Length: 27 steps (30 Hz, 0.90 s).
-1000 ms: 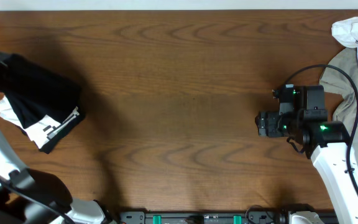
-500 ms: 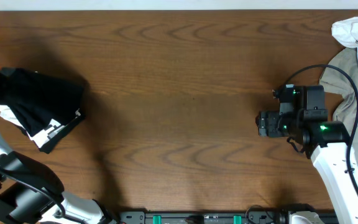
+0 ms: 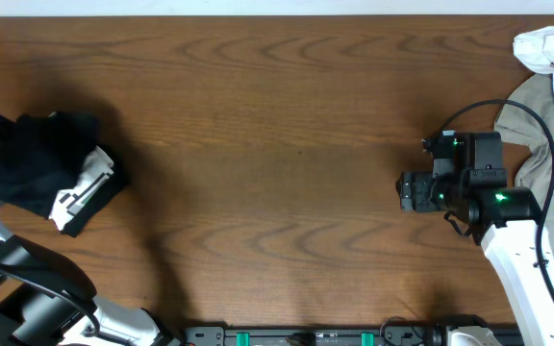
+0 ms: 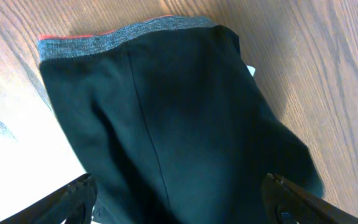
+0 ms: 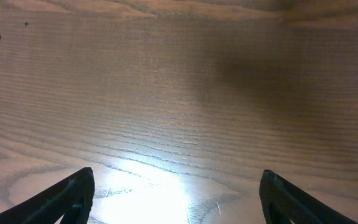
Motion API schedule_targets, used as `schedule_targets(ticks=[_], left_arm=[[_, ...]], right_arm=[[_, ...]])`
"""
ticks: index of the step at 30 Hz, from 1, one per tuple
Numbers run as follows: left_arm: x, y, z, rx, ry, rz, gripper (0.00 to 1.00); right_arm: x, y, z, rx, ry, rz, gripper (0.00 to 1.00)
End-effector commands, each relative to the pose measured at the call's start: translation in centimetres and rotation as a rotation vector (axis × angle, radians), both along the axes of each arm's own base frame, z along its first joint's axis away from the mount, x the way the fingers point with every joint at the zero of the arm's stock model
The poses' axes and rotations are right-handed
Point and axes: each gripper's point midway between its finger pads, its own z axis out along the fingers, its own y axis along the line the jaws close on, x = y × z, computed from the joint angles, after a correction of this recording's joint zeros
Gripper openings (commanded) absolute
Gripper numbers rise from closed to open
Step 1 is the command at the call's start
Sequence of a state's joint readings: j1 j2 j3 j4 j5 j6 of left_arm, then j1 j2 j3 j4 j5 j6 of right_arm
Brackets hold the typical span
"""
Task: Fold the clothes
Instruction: 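Lower the leggings onto the white shirt stack and open the left gripper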
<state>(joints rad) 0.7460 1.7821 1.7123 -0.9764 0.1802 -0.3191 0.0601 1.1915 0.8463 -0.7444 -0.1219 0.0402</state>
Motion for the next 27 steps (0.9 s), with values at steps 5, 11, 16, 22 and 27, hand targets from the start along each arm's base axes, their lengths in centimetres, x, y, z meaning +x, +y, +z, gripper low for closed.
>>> schedule_targets(ticks=[5, 11, 16, 22, 27], left_arm=[[1.3, -1.4, 3.8, -0.023, -0.174, -0.044, 0.65], [1.5, -1.4, 3.4, -0.031, -0.168, -0.046, 0.34], [1.6, -1.8, 0.3, -0.077, -0.106, -0.073, 0.19], [-0.2, -3.5, -6.1, -0.202, 0.029, -0.060, 0.14], [-4.0, -7.0, -12.0, -0.360, 0.175, -0.003, 0.06]], right_arm=[[0.2, -0.5, 0.1, -0.023, -0.004, -0.003, 0.83], [0.2, -0.5, 0.1, -0.022, -0.004, -0.003, 0.83], [0.2, -0.5, 0.1, -0.021, -0.002, -0.004, 0.83], [0.1, -0.5, 0.1, -0.021, 0.004, -0.006, 0.83], [0.1, -0.5, 0.1, -0.021, 0.003, -0.006, 0.83]])
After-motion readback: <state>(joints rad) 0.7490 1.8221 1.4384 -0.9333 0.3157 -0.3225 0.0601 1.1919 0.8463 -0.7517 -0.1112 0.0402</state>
